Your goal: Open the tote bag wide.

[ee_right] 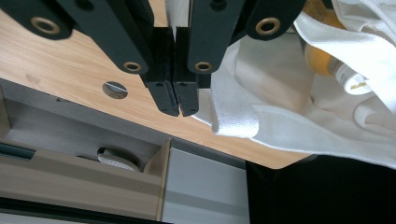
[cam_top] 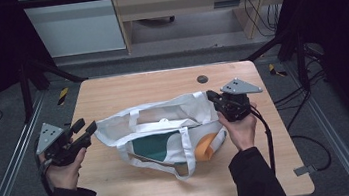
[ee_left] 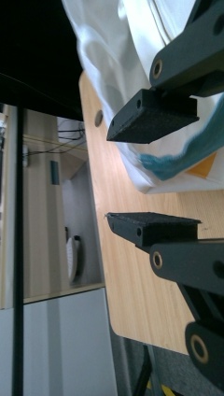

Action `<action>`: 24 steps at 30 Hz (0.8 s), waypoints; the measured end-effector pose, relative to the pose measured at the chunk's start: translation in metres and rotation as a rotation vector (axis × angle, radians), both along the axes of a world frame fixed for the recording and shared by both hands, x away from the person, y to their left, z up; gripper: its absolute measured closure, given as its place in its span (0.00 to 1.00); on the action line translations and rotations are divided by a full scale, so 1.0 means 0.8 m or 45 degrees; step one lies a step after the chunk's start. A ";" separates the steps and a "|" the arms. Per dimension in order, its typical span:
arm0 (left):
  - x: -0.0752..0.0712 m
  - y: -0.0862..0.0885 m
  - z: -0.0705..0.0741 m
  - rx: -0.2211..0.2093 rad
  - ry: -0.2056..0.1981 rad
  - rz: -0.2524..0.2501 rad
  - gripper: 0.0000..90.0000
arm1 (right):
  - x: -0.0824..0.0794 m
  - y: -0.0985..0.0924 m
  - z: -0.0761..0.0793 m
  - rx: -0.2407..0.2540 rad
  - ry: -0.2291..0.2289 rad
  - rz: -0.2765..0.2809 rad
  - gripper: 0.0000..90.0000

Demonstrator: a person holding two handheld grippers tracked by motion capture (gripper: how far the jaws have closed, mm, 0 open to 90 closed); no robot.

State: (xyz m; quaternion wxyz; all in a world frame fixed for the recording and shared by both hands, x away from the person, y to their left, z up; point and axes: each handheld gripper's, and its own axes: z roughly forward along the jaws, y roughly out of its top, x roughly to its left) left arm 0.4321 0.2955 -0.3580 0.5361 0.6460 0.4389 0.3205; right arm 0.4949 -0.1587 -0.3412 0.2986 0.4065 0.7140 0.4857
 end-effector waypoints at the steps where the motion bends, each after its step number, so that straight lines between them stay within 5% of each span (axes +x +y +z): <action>1: -0.006 -0.001 0.001 -0.006 -0.007 -0.020 0.62 | 0.000 0.001 0.000 -0.003 -0.004 0.002 0.99; 5: -0.018 -0.016 0.001 0.030 0.007 -0.102 0.65 | -0.002 0.002 0.002 0.002 -0.005 0.005 0.99; 9: -0.023 -0.057 -0.009 0.068 0.051 -0.219 0.60 | -0.006 0.002 0.002 0.003 -0.005 0.004 0.99; 19: -0.034 -0.093 -0.020 0.127 0.076 -0.340 0.43 | -0.009 -0.001 0.001 0.006 -0.002 0.010 0.99; 24: -0.028 -0.109 -0.028 0.188 0.098 -0.351 0.40 | -0.008 0.002 0.000 0.018 0.002 0.009 0.99</action>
